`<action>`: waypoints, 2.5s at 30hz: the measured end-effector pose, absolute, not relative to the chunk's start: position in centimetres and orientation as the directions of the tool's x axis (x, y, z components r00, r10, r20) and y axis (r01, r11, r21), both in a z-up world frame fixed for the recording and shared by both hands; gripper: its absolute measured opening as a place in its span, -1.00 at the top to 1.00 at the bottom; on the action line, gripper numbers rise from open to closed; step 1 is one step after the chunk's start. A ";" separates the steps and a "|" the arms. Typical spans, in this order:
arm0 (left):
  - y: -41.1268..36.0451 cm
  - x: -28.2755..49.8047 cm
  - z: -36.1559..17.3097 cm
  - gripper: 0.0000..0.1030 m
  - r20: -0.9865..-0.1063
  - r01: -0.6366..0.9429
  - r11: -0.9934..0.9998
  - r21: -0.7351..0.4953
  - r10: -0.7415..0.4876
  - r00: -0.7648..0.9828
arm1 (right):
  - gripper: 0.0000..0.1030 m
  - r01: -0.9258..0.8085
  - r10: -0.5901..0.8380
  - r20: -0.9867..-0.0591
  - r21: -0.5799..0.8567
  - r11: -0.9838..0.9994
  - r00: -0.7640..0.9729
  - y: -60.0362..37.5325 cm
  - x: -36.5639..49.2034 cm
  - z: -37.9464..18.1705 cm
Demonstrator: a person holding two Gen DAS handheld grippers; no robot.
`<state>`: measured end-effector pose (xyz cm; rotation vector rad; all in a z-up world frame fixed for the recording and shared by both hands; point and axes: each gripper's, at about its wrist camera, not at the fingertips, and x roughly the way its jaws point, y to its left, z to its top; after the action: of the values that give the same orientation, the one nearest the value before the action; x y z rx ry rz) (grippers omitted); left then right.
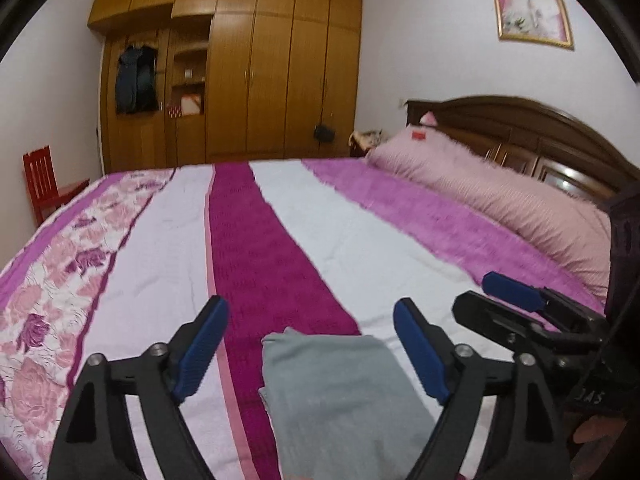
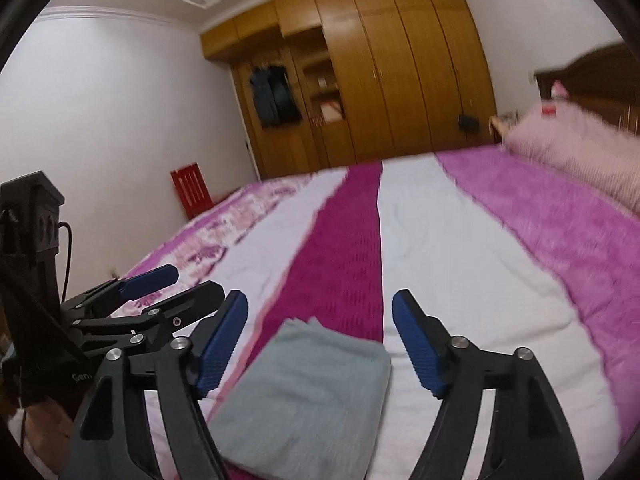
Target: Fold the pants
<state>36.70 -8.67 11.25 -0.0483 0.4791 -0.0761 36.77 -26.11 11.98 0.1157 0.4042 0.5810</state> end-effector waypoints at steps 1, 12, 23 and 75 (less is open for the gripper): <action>-8.9 35.6 11.9 -0.73 -0.445 0.071 0.996 -0.062 -0.091 0.891 | -0.52 -0.516 0.555 -0.322 0.204 0.832 0.767 -26.3 35.7 12.5; -10.5 27.2 11.0 -0.81 -0.435 0.069 0.997 -0.035 -0.078 0.897 | -0.77 -0.495 0.503 -0.292 0.107 0.862 0.813 -27.3 27.7 10.3; -10.7 27.3 1.7 -0.82 -0.514 0.046 0.998 -0.047 -0.064 0.856 | -0.77 -0.412 0.426 -0.490 0.142 0.900 0.761 -26.8 29.2 0.6; -11.4 29.6 -2.2 -0.83 -0.584 0.022 1.000 0.017 -0.008 0.812 | -0.78 -0.374 0.403 -0.538 0.167 0.912 0.741 -26.6 30.3 -1.7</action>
<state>29.55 -11.43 -2.19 0.0238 0.6235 -0.0160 30.32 -26.61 -1.69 0.0494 0.6008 0.4263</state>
